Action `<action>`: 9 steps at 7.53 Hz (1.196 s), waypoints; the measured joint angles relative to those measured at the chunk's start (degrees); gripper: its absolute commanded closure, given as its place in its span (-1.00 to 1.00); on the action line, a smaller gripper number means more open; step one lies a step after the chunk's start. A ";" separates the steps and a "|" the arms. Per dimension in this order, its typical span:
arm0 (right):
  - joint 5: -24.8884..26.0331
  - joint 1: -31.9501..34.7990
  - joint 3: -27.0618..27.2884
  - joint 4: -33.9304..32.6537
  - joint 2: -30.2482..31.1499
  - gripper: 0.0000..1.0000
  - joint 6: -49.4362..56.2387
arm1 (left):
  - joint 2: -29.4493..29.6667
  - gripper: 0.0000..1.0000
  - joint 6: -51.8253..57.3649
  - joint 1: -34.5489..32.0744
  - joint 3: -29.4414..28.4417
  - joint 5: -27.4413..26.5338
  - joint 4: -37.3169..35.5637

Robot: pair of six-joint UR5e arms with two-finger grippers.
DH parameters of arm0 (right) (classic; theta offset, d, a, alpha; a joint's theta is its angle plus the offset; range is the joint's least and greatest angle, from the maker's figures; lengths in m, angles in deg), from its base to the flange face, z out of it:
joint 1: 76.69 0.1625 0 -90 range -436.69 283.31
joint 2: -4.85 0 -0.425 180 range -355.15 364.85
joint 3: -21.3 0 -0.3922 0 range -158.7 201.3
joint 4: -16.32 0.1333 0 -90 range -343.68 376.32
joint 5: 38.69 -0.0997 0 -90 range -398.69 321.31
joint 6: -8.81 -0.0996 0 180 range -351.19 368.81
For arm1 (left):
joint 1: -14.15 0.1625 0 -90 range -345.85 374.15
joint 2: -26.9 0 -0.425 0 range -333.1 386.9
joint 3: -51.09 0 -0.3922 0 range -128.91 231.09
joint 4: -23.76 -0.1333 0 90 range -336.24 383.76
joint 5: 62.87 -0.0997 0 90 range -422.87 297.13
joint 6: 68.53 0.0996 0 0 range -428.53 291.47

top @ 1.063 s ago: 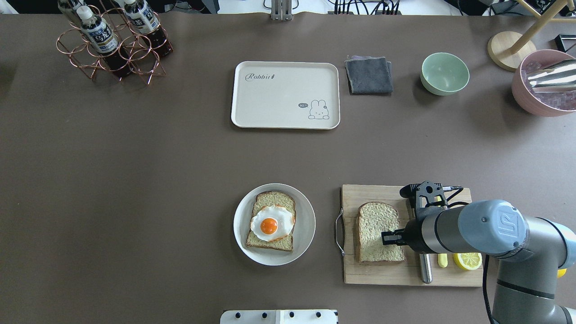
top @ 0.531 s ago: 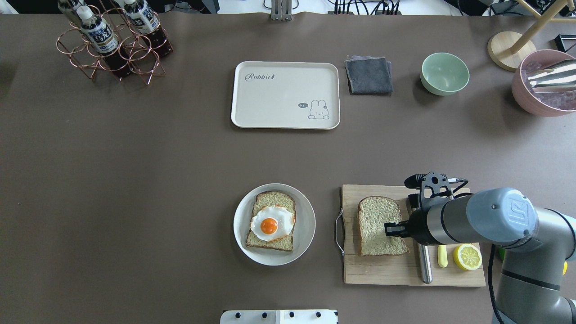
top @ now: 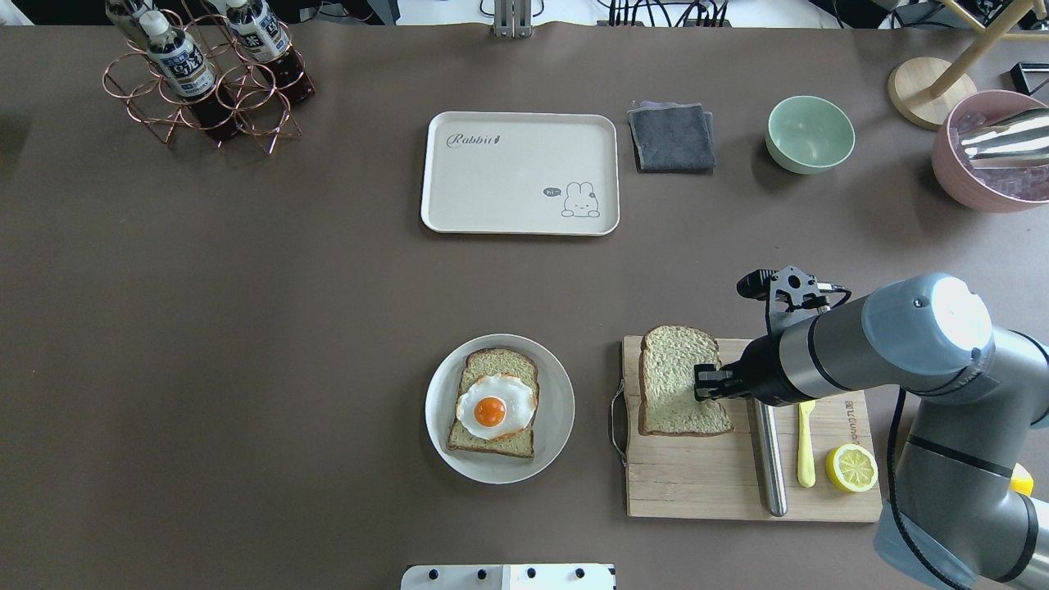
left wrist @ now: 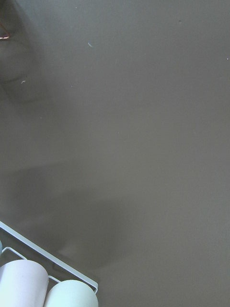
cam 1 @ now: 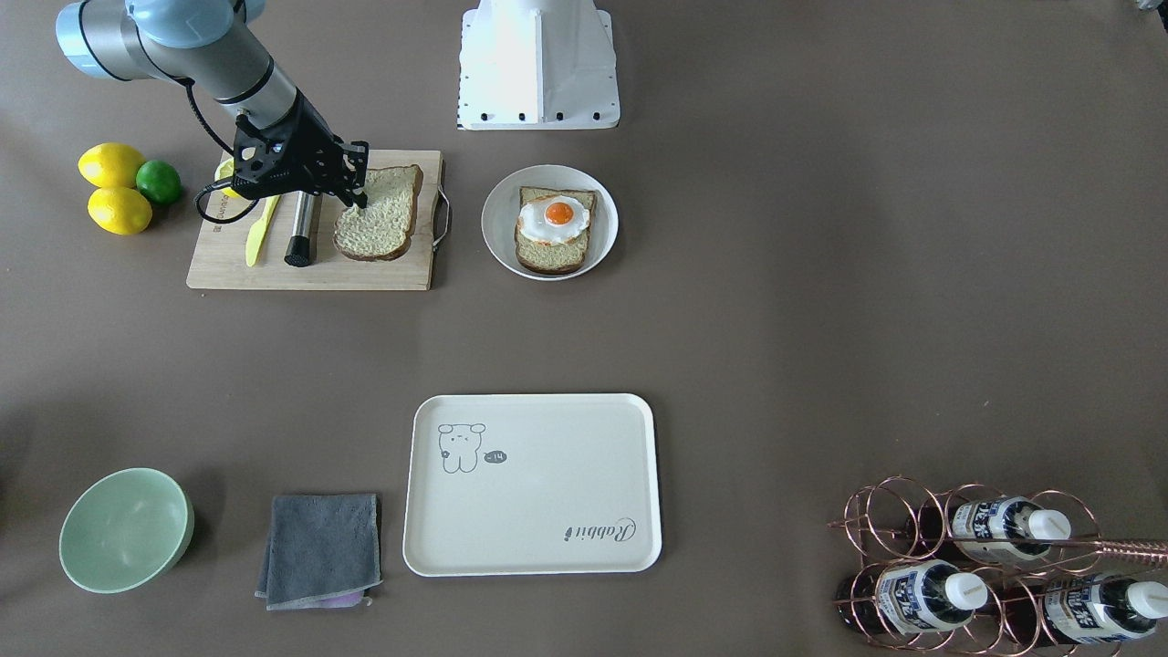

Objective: Make sandwich and place on tray
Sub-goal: 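Lift the bread slice with the right gripper and carry it over the egg toast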

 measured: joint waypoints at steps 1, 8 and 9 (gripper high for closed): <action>-0.68 0.70 -0.15 -4.00 -3.70 1.00 0.24 | 0.26 -0.97 -0.38 0.00 -0.38 0.00 0.02; 8.78 -6.19 -7.65 -26.13 -30.19 1.00 0.43 | 0.48 -0.97 -0.71 0.06 -1.71 0.08 0.38; 9.37 -6.74 -9.68 -26.26 -31.70 1.00 0.50 | 0.53 -0.97 -0.72 0.08 -1.77 0.09 0.44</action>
